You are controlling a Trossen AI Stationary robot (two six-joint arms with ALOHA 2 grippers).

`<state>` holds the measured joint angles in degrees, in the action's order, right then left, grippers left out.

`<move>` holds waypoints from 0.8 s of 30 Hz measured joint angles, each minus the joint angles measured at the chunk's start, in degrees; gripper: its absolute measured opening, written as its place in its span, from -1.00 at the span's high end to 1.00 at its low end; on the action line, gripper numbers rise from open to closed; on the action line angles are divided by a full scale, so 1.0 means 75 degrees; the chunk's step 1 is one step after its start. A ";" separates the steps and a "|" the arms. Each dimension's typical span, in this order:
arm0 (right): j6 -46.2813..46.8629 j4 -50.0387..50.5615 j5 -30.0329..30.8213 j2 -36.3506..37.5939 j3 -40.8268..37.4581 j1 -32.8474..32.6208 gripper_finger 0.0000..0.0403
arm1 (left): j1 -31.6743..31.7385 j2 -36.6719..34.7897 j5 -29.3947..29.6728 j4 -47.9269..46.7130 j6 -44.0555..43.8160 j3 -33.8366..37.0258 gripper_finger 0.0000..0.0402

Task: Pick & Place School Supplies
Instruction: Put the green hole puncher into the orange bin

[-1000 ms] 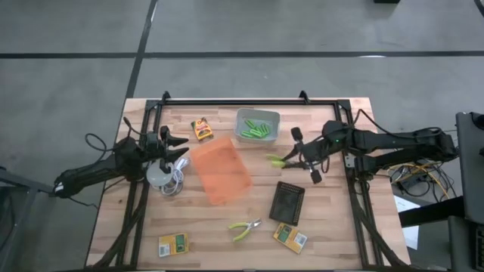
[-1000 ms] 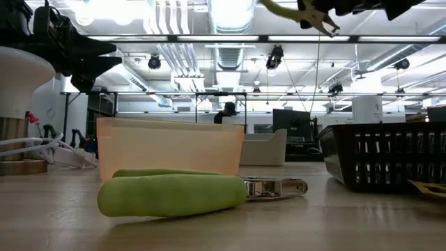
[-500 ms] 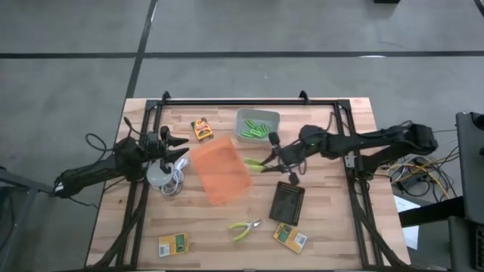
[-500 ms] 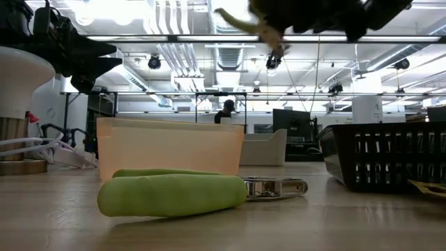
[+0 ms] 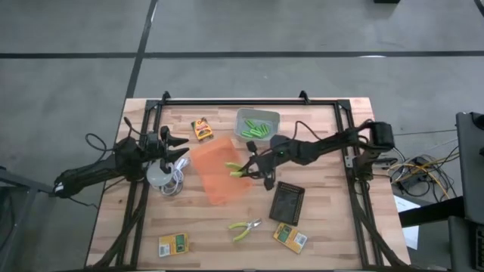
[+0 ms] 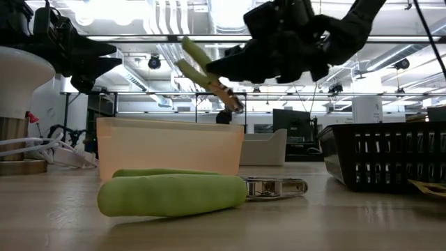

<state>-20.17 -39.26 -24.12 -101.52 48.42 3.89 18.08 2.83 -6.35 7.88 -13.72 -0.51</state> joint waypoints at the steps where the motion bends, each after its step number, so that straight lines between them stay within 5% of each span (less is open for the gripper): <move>1: 0.0009 -0.0032 -0.0024 -0.0122 0.0088 -0.0003 0.65 | 0.0001 0.0000 -0.0002 0.0000 0.0000 -0.0003 0.06; 8: -0.0750 0.0077 -0.0852 -0.0757 0.0686 -0.0022 0.66 | 0.0001 0.0000 -0.0004 -0.0029 0.0000 0.0000 0.06; 13: -0.1617 0.1365 -0.1374 -0.1097 0.1149 -0.0016 0.66 | -0.0002 0.0000 0.0003 -0.0053 0.0000 -0.0003 0.06; 19: -0.1729 0.2273 -0.1293 -0.1481 0.1721 -0.0016 0.69 | -0.0002 0.0008 -0.0003 -0.0117 0.0000 -0.0002 0.06; 24: -0.1758 0.2667 -0.0437 -0.1579 0.1921 -0.0022 0.71 | -0.0002 0.0012 -0.0003 -0.0122 0.0000 -0.0002 0.06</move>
<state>-33.35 -19.26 -27.40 -113.36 62.83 3.73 18.06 2.92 -6.37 6.96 -13.72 -0.53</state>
